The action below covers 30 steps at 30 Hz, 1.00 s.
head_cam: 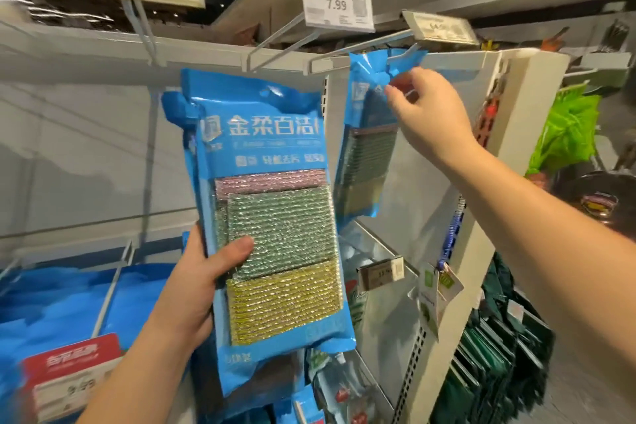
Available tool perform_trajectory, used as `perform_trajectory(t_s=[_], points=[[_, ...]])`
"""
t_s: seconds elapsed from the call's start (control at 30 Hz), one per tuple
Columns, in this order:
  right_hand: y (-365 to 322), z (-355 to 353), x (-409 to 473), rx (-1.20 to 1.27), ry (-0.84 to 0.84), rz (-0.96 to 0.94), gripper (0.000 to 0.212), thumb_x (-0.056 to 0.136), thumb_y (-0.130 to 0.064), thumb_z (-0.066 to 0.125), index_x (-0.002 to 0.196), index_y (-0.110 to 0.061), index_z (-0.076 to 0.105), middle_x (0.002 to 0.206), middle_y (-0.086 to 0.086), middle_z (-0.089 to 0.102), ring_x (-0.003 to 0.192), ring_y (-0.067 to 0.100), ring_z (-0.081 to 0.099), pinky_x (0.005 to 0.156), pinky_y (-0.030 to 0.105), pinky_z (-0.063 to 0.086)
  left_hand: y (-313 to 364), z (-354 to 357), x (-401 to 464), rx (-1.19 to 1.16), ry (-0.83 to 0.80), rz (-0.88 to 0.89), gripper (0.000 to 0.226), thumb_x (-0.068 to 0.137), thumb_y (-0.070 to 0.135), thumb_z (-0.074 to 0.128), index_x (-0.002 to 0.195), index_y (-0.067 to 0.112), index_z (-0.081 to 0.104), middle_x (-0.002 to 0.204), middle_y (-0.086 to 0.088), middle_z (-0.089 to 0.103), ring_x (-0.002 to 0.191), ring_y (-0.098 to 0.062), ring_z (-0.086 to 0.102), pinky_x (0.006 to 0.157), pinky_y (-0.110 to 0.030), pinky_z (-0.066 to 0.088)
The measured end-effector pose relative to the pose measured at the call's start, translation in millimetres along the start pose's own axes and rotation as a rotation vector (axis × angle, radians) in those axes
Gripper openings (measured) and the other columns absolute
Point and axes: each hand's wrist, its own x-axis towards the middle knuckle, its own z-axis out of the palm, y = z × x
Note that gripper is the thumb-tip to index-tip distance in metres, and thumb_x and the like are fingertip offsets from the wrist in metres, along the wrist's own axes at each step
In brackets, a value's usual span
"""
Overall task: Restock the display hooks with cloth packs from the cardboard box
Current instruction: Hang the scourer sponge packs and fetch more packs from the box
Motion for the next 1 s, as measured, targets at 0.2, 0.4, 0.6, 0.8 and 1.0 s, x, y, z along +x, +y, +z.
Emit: perform_trajectory(t_s=[0.2,0.4,0.6,0.8,1.0], points=[[-43,-9,-11,0.261,-0.273,-0.036,0.029,0.094,-0.042,0.062,0.116,-0.023,0.061,0.103,-0.013,0.062,0.085,-0.002,0.058,0.073,0.006,0.043,-8,9,-10,0.035,-0.049,-0.036,0.134,0.028,0.051,0.101,0.147,0.024,0.044,0.134,-0.008,0.064,0.118,-0.029,0.064,0.111,-0.057,0.041],[-37,-24,-11,0.279,-0.372,-0.057,0.020,0.089,-0.039,0.068,0.105,-0.026,0.070,0.099,-0.008,0.071,0.087,0.002,0.064,0.079,0.017,0.049,-16,16,-6,0.032,-0.126,-0.064,0.121,0.035,0.045,0.100,0.142,0.024,0.048,0.125,-0.010,0.069,0.111,-0.032,0.068,0.103,-0.059,0.047],[-22,-33,-7,0.093,-0.312,-0.086,0.009,0.092,-0.036,0.065,0.092,-0.031,0.073,0.084,-0.016,0.066,0.080,-0.005,0.056,0.070,0.010,0.039,-23,33,4,0.048,-0.217,-0.046,0.092,0.047,0.027,0.090,0.131,0.022,0.052,0.115,-0.009,0.073,0.100,-0.027,0.072,0.084,-0.044,0.057],[-1,-35,-4,0.037,-0.160,-0.045,0.022,0.095,-0.035,0.062,0.100,-0.020,0.077,0.094,-0.007,0.071,0.088,0.005,0.059,0.077,0.026,0.045,-28,62,19,0.051,-0.259,-0.093,0.076,0.055,0.028,0.087,0.123,0.022,0.056,0.114,-0.014,0.073,0.100,-0.036,0.071,0.093,-0.058,0.053],[23,-38,10,-0.006,-0.028,-0.005,0.026,0.096,-0.036,0.060,0.104,-0.018,0.076,0.095,-0.006,0.067,0.087,0.006,0.054,0.073,0.020,0.034,-31,92,30,0.199,-0.219,-0.143,0.097,0.050,0.069,0.088,0.132,0.030,0.055,0.121,0.001,0.072,0.114,-0.026,0.068,0.103,-0.056,0.048]])
